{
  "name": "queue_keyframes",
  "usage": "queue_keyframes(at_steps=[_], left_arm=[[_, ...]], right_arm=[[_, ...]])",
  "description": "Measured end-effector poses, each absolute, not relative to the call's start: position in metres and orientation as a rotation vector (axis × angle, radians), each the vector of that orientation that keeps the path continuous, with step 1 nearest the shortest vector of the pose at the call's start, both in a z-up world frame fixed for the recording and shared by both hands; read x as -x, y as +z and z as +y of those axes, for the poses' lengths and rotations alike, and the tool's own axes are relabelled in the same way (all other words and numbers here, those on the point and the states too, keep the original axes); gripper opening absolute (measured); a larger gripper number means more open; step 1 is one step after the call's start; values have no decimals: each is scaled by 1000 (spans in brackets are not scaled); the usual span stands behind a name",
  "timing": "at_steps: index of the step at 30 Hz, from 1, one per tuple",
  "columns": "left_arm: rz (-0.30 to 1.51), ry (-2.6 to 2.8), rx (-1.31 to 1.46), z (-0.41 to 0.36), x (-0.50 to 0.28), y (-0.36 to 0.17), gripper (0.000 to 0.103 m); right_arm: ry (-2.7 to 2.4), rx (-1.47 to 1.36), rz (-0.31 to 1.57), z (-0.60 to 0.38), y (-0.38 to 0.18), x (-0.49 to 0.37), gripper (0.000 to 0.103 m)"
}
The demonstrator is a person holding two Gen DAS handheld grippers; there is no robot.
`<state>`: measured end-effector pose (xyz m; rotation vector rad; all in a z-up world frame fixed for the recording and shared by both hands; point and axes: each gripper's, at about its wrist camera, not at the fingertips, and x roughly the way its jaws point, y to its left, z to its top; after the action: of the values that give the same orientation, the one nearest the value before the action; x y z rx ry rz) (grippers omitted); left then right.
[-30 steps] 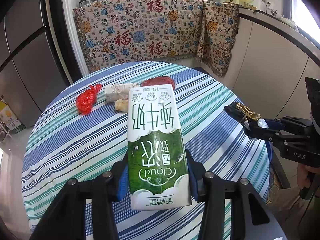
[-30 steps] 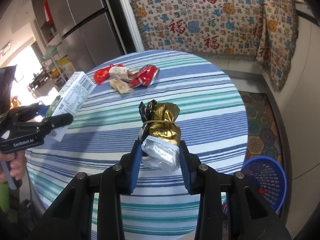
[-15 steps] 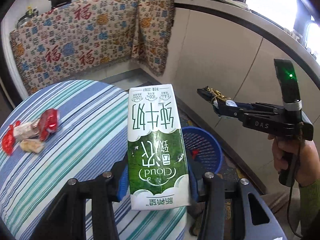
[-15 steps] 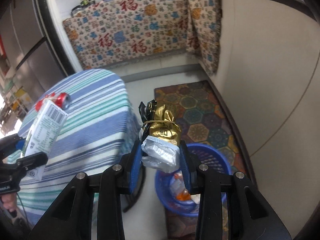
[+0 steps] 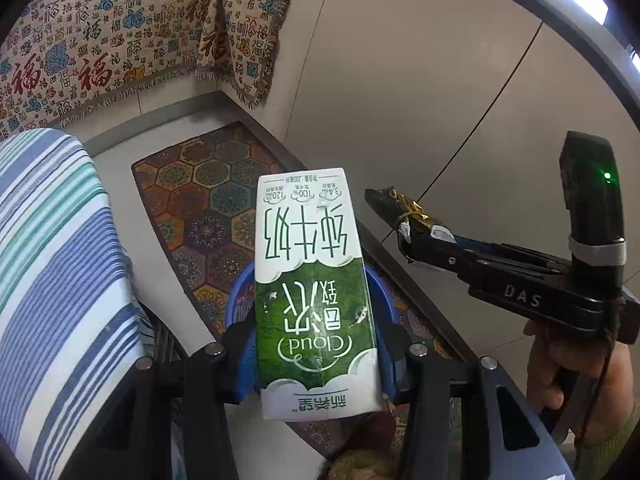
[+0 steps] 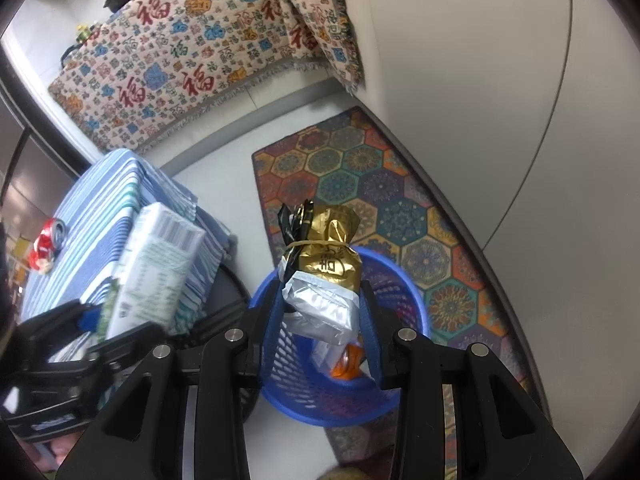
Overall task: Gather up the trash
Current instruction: 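Carry the milk carton and gold snack to the blue basket and release both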
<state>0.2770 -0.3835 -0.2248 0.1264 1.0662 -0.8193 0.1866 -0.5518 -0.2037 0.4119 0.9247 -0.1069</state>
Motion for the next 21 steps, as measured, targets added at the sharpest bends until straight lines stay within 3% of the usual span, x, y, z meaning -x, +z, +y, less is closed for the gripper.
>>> queue_keyframes(at_steps=[11,12,14,15,16,21], left_arm=[[1126,-810,-164,-424,-287,-275,49],[1134,-812,-167,-427,-287,-280,51],[1150,-808,-168,-433,-297,-290,64],[1151,-802,-163,-433,-300,-293,69],[1152,-799,-155,-433,-300,-296,69],[1147,-785,-132,-426,-302,-290,69]], right_arm=[[-120,-464,949,-570,-212,-193,38],[-123,-467,946,-570,-212,-194,42],[-136,-478,941,-571,-213,-193,45],[-135,-489,939,-572,-214,-193,54],[-138,-498,936,-573,-215,-192,59],[-152,-485,917,-573,-208,-188,61]])
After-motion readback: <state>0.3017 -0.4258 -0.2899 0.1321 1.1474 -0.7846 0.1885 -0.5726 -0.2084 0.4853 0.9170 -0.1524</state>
